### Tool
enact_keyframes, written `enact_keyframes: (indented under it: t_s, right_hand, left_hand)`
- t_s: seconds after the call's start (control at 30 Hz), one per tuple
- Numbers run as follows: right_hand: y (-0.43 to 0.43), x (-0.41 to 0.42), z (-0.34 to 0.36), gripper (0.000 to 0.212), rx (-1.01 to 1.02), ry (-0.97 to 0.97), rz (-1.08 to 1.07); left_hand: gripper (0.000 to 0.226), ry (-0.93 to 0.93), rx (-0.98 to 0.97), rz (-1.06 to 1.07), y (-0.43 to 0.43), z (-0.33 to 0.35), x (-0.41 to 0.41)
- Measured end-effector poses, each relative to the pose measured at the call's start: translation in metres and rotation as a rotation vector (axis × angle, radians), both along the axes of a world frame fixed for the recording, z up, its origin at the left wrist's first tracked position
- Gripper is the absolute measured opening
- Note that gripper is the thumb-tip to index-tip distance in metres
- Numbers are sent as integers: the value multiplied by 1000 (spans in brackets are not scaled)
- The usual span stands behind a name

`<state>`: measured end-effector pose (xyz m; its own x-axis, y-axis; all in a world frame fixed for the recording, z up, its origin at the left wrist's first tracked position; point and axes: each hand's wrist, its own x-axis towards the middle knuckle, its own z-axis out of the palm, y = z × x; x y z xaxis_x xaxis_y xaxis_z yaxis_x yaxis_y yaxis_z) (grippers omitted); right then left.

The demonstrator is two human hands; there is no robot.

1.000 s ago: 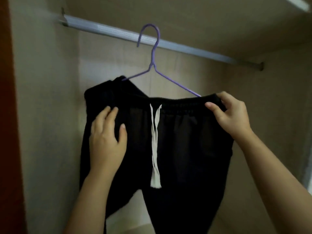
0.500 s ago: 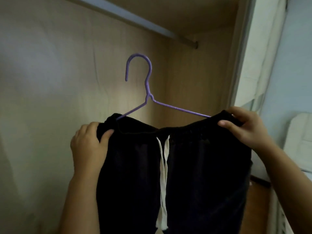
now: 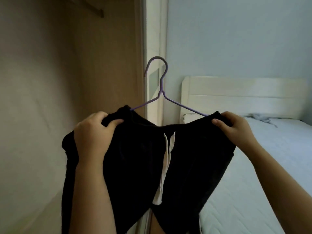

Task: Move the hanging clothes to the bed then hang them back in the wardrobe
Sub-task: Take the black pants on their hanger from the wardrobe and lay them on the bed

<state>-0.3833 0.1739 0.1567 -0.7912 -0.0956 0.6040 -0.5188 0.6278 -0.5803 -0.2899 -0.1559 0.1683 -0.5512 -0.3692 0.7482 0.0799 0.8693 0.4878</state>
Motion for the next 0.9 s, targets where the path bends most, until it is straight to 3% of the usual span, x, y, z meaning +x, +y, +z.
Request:
enact_keyframes:
  t_s: [0.3,0.57,0.73,0.9]
  right_hand:
    - [111,109,-25,6,32,-200,-301]
    - [185,187,-54,21,-42,-269,-416]
    - [264,288,-63,19,-66,-301,-544]
    - [348,420,-80,31,-99,-318,-736]
  left_hand:
    - [33,-106,-43,-337,97,-15,6]
    - [35,-241,-58,-458,176,-21,42]
    - [35,-283,-64,-579,268,-27,97]
    - [38,-367,-102,-751,376,-43,174]
